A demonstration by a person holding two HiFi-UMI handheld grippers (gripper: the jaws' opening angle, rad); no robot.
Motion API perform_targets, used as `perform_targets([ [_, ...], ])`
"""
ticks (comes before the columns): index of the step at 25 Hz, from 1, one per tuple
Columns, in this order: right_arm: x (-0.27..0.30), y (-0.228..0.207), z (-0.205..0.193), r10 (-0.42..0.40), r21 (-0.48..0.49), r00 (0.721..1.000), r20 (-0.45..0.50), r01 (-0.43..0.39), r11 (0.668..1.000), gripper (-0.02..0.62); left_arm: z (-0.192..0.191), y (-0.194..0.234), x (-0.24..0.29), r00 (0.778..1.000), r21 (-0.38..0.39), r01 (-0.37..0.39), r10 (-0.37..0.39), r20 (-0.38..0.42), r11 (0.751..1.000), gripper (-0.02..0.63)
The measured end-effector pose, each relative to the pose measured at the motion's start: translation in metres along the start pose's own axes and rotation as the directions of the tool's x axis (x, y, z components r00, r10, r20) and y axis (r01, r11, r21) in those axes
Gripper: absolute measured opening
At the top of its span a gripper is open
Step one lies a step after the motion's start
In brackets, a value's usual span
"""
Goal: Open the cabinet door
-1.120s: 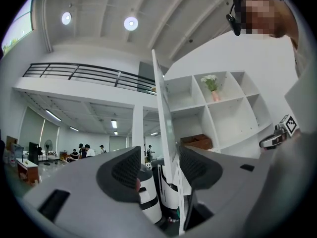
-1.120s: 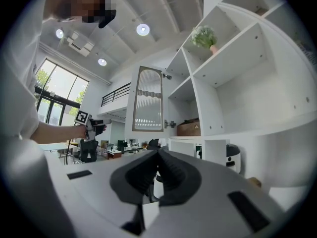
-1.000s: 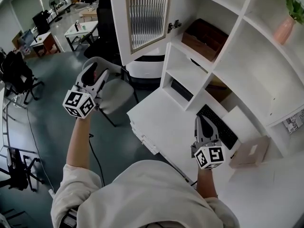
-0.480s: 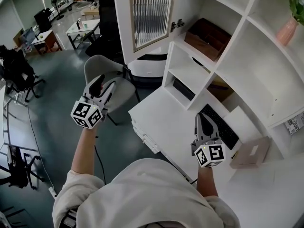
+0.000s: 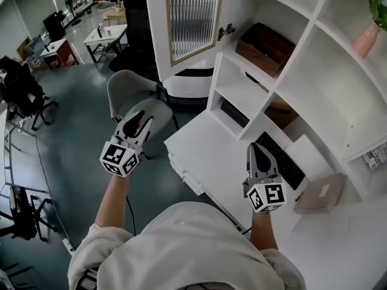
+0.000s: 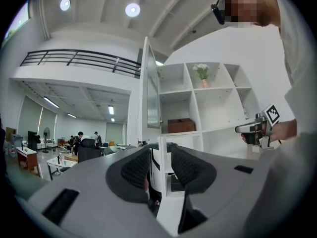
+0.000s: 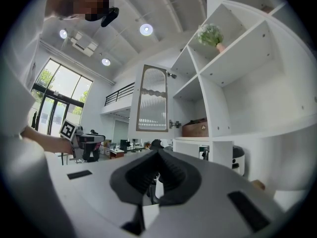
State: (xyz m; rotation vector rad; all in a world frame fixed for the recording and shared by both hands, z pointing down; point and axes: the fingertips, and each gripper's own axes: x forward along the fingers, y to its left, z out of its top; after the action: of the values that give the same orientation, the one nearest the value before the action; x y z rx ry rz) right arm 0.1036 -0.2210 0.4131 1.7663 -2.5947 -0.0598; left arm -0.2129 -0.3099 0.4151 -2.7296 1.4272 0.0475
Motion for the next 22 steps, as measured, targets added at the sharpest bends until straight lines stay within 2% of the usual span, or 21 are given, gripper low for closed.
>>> perform_targets([
  [9,0.006,0.002,-0.004,0.0,-0.01,1.0,-0.008,0.0,1.0,0.005,-0.015,-0.024,-0.006,1.0,0.003,-0.001,0.001,-0.022,1.0,0.048],
  [22,0.014,0.004,-0.003,0.014,-0.023,1.0,0.002,-0.014,1.0,0.005,-0.015,-0.047,-0.005,0.999,0.012,0.026,-0.026,-0.028,1.0,0.002],
])
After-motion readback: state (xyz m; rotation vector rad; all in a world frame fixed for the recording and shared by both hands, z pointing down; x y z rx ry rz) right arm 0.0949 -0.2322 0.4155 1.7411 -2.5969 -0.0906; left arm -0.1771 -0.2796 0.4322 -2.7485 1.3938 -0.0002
